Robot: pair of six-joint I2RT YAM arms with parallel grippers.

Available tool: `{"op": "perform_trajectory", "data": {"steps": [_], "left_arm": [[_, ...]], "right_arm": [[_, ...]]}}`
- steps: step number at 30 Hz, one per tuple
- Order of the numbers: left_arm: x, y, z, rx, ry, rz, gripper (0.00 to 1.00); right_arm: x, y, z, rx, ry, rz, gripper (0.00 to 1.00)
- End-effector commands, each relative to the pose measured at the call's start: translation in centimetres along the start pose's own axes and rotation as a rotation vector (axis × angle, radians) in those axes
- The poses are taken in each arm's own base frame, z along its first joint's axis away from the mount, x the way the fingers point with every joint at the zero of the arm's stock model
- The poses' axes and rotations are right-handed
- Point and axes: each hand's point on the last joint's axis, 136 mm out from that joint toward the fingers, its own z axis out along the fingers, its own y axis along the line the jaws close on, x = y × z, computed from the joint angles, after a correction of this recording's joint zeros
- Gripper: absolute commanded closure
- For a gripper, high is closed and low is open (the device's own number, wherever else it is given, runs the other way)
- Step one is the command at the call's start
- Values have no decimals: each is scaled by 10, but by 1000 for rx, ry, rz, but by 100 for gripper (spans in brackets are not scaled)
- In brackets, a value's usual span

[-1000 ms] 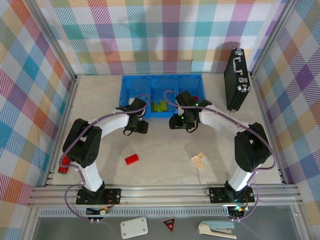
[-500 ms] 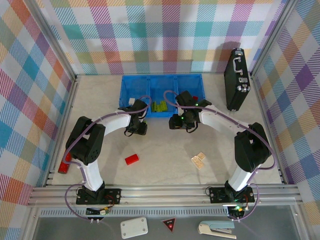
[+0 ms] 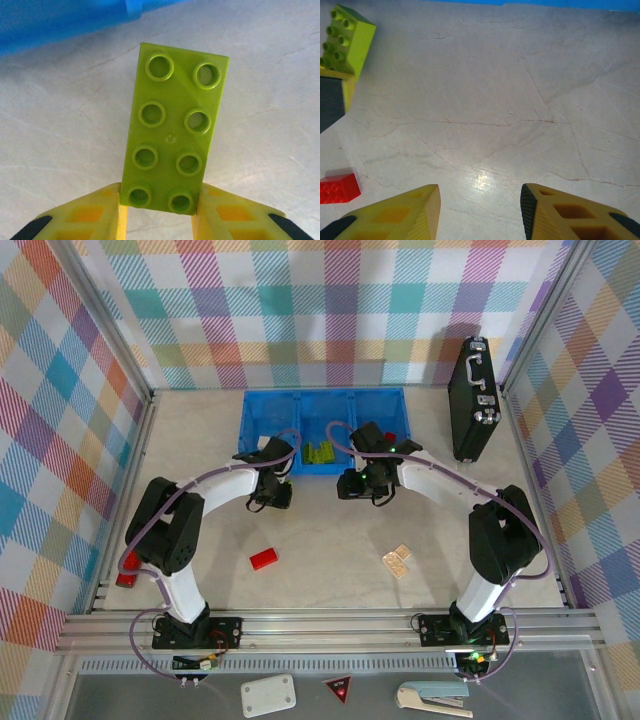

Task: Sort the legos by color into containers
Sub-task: Pick up the lego from the center of the table.

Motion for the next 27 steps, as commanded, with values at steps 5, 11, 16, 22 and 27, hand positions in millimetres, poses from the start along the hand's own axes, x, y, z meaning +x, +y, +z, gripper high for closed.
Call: {"op": "perform_trajectory", "data": {"steps": [5, 11, 16, 22, 27], "left_arm": [[21, -7, -30, 49, 2, 11, 67], [19, -13, -47, 76, -26, 5, 67], [9, -22, -60, 109, -57, -1, 67], [-12, -38, -71, 161, -96, -25, 66], [-30, -48, -70, 171, -104, -40, 66]], "right_arm": [[8, -4, -11, 24, -9, 2, 52], [10, -11, -20, 58, -28, -10, 53], [12, -15, -27, 78, -47, -13, 53], [20, -24, -36, 107, -60, -12, 53], [30, -33, -41, 135, -63, -9, 53]]}}
